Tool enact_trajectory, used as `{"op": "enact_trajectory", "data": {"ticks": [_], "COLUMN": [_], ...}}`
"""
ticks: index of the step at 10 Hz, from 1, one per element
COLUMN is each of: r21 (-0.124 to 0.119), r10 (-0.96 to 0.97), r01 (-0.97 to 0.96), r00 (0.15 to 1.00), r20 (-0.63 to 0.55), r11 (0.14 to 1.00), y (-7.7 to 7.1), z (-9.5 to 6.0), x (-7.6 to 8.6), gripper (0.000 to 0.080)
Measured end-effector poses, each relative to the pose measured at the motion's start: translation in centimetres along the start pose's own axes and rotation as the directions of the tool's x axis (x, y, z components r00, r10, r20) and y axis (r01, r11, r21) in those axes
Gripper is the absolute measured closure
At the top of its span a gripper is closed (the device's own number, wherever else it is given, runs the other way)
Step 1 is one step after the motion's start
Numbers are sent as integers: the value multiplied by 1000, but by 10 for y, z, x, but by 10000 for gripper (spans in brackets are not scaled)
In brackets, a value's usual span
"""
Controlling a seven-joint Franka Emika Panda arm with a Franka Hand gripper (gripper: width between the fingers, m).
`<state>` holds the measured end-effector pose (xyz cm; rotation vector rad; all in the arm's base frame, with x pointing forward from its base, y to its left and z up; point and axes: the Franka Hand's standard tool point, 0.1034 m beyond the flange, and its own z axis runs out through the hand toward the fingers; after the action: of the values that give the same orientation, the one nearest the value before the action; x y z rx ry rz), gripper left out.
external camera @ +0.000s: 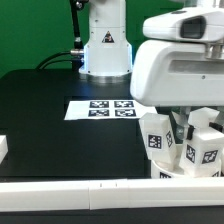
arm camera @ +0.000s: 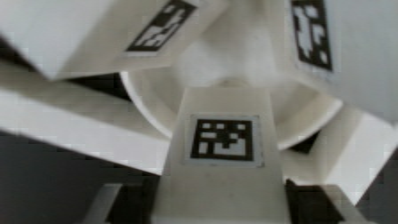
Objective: Assemble stool
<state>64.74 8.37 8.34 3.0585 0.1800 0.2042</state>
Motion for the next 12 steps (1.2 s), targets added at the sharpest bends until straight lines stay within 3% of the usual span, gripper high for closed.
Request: {"op": "enact_trajectory", "data": {"ticks": [3,4,5,6,9,11,12], "r21": [-4,13,33,36,24,20,17], "r10": [152,301,479,625,853,911,913], "r01": [-152,-301,-478,-624,-853,-911,-913], "r00": [988,954,878,781,521,411,407], "r20": [-5,-13,-19,-9,-4,-28,-34], "r11": [988,954,878,781,521,411,408], "y": [-1,-1,3,6,16,20,20], "z": [0,1,3,4,4,4,4], "x": [0,1,1,-1,-6,-11,-12], "gripper": [457,457,457,457,456,456,456]}}
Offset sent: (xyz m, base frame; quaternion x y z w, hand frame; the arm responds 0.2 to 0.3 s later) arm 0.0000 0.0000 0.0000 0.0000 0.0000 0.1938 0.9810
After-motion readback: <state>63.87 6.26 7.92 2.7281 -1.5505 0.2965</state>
